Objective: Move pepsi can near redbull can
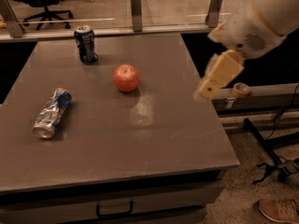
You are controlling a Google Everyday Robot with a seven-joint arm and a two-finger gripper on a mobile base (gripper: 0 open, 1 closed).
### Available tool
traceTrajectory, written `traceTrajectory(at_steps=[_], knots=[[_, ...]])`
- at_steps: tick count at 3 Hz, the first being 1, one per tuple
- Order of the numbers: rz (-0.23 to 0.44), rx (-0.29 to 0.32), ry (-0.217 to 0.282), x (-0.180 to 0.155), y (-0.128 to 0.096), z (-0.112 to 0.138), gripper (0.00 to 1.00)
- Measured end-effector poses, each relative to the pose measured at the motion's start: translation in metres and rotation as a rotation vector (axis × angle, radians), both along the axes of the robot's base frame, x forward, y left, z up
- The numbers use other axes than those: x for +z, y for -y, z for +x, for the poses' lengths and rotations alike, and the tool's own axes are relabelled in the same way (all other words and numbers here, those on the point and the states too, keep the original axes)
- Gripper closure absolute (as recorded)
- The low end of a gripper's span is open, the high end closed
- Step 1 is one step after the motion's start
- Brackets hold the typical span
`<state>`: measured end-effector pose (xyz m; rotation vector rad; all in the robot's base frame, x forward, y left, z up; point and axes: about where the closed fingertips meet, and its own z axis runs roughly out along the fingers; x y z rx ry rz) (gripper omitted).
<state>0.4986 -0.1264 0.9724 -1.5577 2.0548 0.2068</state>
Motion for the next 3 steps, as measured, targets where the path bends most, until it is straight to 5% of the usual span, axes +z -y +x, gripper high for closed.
traceTrajectory(at_steps=[2, 3], knots=[[0.392, -0.007, 0.048, -0.001, -0.125, 0.078, 0.0], [0.425, 0.059, 0.157, 0.008, -0.186, 0.109, 0.0]])
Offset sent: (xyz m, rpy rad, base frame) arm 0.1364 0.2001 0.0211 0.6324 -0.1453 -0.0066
